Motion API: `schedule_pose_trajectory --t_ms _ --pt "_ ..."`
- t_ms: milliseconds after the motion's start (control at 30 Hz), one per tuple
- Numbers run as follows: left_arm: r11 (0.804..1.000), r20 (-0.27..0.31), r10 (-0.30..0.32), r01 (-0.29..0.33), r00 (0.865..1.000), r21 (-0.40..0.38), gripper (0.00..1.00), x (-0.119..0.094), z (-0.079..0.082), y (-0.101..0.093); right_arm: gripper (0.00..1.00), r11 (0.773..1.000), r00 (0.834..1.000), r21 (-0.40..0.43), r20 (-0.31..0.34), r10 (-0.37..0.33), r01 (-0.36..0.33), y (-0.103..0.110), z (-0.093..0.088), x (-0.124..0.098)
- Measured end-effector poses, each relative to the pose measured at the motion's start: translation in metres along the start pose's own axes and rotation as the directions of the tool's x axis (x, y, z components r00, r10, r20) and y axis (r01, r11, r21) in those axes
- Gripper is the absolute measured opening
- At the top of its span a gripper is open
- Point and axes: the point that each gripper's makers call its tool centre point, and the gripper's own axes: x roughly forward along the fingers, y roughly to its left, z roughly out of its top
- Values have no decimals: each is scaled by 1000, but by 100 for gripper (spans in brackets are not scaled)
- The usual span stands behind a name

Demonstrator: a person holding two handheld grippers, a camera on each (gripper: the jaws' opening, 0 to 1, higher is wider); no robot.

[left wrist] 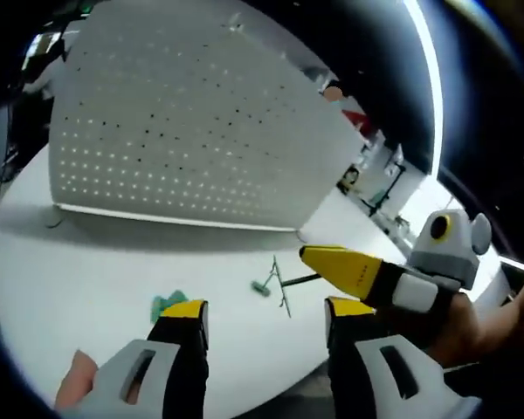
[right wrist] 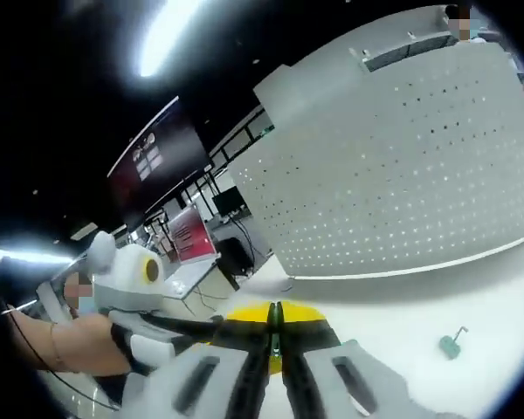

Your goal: Insert the hook assembly into the mounting plate slot until the hook locks in place.

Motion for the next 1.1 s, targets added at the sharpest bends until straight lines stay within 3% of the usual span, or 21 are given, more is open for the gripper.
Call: schedule_pose_trajectory --t_ms 267,300,367,567,633,1000,1067,1100 --pt "996 17 -55 56 998 -66 37 -3 1 -10 0 1000 999 18 29 18 -19 10 6 -1" --pt "990 27 -89 91 996 -107 35 -3 2 -15 0 1000 999 16 32 22 -22 12 7 0" --pt "983 47 -98 104 994 -153 33 -3 3 -15 0 1000 999 10 36 28 -28 15 9 1" --pt "974 87 -121 135 989 -180 25 -7 8 -19 0 999 998 -10 47 38 -37 23 12 1" --pt "961 91 -158 175 983 -214 21 -8 7 -23 0 999 998 -19 46 45 -45 25 11 2" --pt "955 119 -135 161 984 -250 6 -14 6 -14 0 998 998 -43 39 53 -51 31 6 0" --pt "925 145 -166 205 976 -320 6 -14 6 -17 0 998 998 -46 34 54 -52 32 5 0" --pt "922 155 -162 206 975 -329 6 -14 6 -15 0 997 998 -48 34 54 -52 33 4 0"
